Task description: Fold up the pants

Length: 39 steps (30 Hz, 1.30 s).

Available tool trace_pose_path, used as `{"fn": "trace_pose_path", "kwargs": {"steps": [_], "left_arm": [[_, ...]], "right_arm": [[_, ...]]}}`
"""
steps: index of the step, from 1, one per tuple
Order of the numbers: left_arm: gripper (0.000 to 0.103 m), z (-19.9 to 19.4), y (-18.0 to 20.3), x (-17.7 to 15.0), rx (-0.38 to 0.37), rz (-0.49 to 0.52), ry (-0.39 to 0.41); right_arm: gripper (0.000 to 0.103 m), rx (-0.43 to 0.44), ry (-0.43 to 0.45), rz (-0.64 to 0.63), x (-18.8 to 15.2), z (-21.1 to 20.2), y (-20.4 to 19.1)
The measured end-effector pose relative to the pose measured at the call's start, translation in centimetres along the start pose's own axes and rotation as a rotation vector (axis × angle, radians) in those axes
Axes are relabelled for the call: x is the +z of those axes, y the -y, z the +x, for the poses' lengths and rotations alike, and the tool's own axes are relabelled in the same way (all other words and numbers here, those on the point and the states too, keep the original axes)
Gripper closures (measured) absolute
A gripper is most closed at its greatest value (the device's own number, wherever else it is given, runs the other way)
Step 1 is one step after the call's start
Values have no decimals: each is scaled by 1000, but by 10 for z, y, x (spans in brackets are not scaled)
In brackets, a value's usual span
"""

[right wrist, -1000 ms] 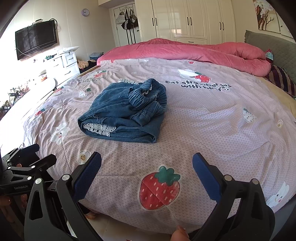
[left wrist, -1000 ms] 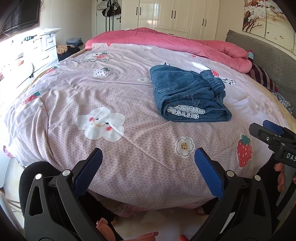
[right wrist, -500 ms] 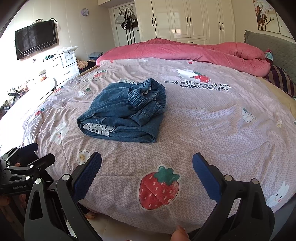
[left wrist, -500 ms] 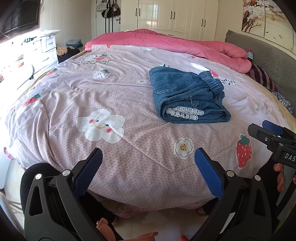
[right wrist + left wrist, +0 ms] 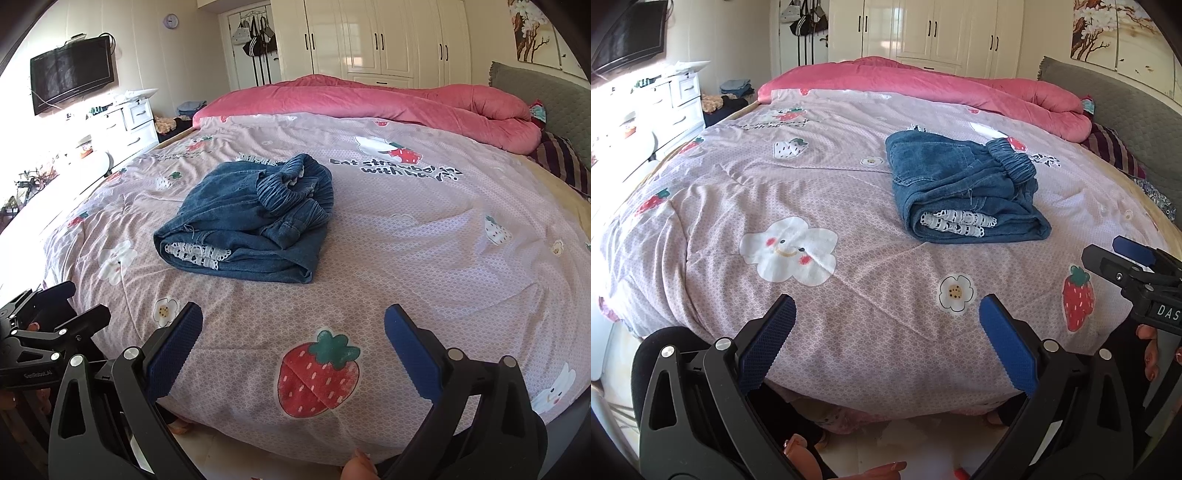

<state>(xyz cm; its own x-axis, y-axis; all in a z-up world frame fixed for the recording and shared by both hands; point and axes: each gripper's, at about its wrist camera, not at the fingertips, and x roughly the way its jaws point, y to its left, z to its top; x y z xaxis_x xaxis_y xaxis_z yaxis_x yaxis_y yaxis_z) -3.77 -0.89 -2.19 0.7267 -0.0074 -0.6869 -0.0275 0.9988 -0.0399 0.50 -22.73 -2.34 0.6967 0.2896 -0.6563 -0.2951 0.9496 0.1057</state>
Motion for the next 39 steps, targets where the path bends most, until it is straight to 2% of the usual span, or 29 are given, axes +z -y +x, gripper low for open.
{"fn": "trace_pose_path", "kwargs": {"steps": [22, 29, 34, 39], "left_arm": [[9, 0, 4, 0, -5, 27, 3], [9, 2, 3, 0, -51, 12, -14], [9, 3, 8, 1, 0, 37, -8], [9, 6, 10, 3, -6, 43, -22]], "right_arm": [[4, -14, -12, -4, -2, 3, 2], [4, -28, -21, -3, -3, 4, 4], [4, -35, -28, 3, -2, 6, 8], [4, -50, -46, 14, -3, 11, 14]]}}
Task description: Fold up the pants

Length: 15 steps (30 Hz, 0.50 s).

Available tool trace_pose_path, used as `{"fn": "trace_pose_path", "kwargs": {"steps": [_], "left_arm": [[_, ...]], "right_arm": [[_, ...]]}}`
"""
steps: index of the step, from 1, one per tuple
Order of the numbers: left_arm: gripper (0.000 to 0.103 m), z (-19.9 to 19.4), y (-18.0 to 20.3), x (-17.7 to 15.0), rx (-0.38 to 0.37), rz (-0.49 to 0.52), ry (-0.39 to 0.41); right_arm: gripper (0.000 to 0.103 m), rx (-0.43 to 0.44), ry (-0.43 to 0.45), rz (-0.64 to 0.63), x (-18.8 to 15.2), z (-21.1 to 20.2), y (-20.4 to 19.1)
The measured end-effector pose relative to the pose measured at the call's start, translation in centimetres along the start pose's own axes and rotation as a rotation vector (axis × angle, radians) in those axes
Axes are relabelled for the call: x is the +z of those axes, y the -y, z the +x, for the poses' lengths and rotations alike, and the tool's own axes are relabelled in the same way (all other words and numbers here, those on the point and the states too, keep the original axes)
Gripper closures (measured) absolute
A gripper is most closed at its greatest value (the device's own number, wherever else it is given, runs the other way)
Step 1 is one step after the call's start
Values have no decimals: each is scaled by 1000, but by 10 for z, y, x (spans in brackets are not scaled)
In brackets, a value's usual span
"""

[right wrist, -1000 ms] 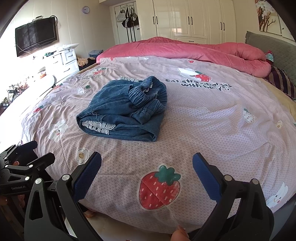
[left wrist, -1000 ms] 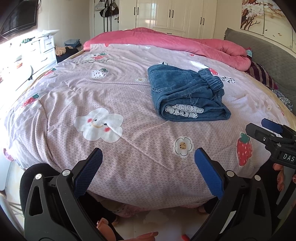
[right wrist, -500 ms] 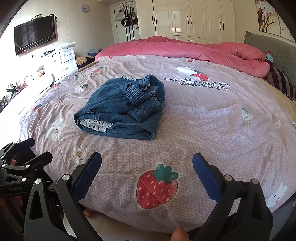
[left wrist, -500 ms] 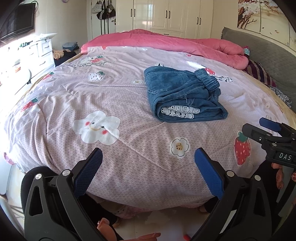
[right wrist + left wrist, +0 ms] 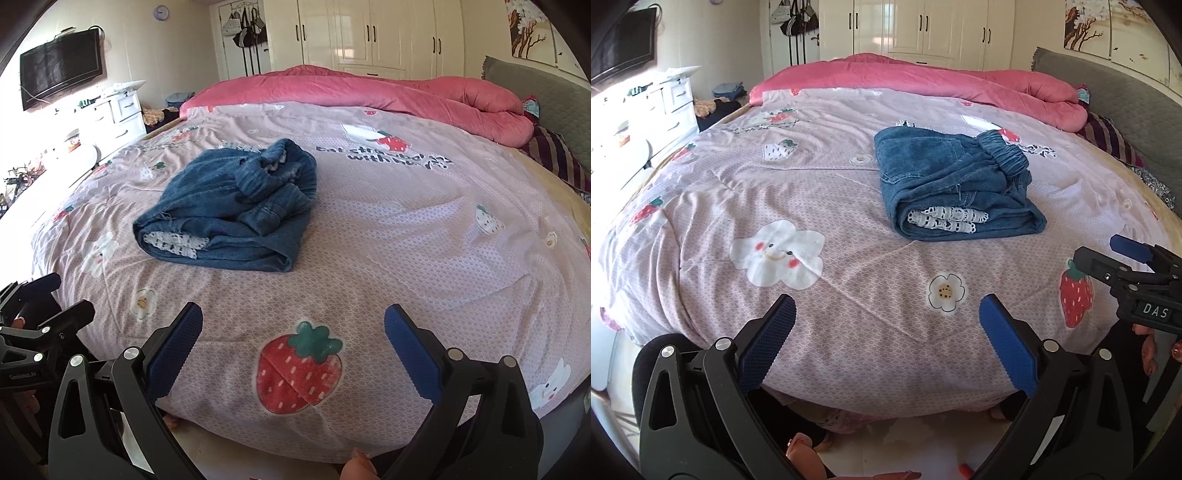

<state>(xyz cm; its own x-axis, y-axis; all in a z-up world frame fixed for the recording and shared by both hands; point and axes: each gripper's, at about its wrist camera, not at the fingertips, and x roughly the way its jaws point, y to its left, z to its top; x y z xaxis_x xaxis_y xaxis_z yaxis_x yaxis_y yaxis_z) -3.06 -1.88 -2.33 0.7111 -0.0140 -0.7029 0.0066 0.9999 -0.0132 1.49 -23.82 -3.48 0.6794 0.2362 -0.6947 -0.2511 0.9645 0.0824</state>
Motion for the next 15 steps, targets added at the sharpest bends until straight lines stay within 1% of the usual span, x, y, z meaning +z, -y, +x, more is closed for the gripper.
{"fn": "trace_pose_path", "kwargs": {"steps": [3, 4, 6, 8, 9, 11, 12, 14, 15], "left_arm": [[9, -3, -6, 4, -23, -39, 23], [9, -2, -9, 8, -45, -49, 23], [9, 4, -18, 20, -34, -45, 4], [9, 18, -41, 37, 28, -54, -10], [9, 32, -62, 50, 74, -76, -43], [9, 55, -98, 70, 102, -114, -95], [9, 75, -125, 85, 141, -118, -123], [9, 100, -164, 105, 221, -124, -137], [9, 113, -183, 116, 258, -133, -145]], "right_arm": [[4, -8, -14, 24, -1, 5, 8], [4, -11, -14, 29, -1, 6, 11], [5, -36, -5, 44, 4, 7, 24], [4, -58, 1, 75, 15, 10, 46], [5, -69, 1, 90, 20, 11, 56], [5, -157, 35, 135, 42, 14, 96], [5, -226, 42, 144, 58, 19, 123], [4, -336, 21, 181, 83, 33, 166], [4, -362, 21, 202, 92, 39, 183]]}}
